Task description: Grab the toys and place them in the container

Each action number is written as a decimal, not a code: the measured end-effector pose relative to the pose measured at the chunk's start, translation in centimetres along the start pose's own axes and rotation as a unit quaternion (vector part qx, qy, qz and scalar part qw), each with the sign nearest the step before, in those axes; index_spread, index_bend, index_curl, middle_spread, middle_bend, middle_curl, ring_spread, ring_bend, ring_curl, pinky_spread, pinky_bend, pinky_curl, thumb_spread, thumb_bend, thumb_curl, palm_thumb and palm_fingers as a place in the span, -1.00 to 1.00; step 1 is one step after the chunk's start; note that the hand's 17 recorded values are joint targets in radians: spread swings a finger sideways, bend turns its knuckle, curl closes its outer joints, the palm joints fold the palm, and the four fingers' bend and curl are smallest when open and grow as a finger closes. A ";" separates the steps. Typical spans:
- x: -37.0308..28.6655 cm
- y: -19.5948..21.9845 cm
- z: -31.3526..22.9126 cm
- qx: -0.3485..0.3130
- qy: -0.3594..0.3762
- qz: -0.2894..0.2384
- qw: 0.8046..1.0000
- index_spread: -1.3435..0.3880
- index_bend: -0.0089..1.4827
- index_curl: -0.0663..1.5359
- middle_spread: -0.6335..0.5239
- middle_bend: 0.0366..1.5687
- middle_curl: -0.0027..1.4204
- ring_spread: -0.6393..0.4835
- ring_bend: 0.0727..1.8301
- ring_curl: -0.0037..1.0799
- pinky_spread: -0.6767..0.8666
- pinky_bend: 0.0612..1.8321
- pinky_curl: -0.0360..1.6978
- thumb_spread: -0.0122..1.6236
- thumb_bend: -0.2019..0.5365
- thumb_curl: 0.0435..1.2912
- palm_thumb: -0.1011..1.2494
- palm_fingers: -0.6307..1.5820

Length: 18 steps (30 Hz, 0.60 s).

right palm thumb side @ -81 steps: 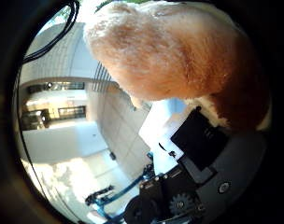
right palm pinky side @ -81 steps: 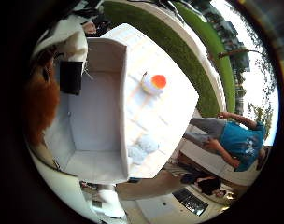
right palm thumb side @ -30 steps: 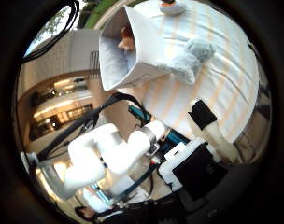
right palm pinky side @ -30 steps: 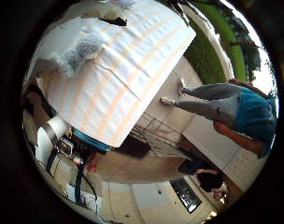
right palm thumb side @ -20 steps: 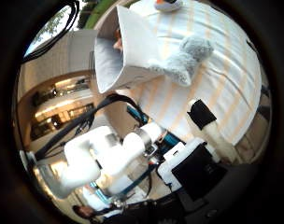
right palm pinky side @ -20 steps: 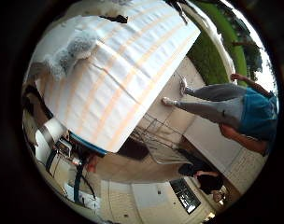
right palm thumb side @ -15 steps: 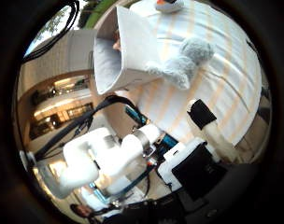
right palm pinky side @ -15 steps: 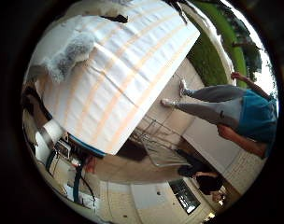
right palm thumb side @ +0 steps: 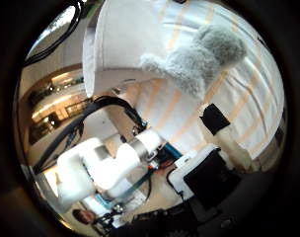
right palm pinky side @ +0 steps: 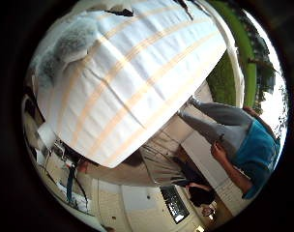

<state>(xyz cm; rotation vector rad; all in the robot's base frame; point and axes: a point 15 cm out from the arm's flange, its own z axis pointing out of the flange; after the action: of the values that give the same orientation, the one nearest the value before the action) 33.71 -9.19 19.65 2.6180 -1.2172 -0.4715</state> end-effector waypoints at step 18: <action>-0.1 0.0 3.3 -0.042 0.039 0.010 0.998 0.11 -0.86 -0.66 -0.18 -0.13 -0.19 0.30 0.11 0.06 0.33 -0.53 -0.68 0.32 -0.52 -0.38 0.44 0.45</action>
<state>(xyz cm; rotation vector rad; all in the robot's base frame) 32.45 -9.32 16.55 2.5270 -1.1725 -0.4037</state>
